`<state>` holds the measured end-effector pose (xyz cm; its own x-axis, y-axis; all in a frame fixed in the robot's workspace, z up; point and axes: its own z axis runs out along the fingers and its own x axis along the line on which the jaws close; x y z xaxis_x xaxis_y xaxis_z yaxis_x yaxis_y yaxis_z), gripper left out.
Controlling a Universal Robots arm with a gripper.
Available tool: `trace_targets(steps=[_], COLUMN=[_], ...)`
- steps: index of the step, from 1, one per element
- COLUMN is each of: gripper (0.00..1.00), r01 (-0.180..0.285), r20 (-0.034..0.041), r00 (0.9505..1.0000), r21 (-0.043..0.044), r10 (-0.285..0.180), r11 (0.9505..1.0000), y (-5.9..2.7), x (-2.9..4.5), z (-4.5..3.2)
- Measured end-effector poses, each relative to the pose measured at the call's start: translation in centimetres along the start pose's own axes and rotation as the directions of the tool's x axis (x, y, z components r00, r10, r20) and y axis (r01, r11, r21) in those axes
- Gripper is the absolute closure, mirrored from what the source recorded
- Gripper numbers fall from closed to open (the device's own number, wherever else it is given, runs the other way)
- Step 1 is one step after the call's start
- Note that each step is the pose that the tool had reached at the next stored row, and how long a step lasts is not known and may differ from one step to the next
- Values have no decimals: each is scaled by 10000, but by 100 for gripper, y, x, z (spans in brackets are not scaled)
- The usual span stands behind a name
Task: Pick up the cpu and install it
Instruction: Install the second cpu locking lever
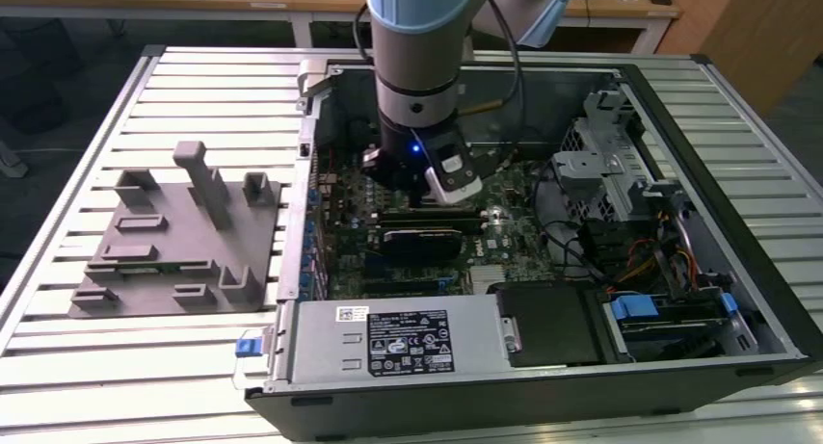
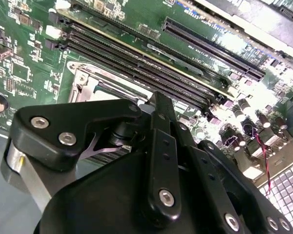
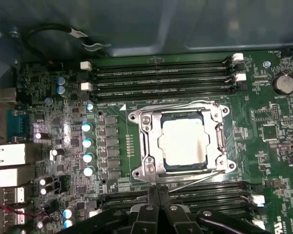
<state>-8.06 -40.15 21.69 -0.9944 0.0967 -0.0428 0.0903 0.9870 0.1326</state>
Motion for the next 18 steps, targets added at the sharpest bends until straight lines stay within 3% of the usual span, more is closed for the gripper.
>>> trace_targets(steps=[5, 10, 14, 18], gripper=[89, 89, 89, 89], r01=[-22, -31, 20, 352], r20=[-36, -49, -76, -126], r00=[10000, 10000, 10000, 9993], r21=[-392, -527, -734, -816], r10=[21, 28, -25, -363], r11=[9992, 9986, 9973, 9960], y=[-50, -123, -155, -156], x=[17, 22, 20, 21], z=[22, 40, 57, 71])
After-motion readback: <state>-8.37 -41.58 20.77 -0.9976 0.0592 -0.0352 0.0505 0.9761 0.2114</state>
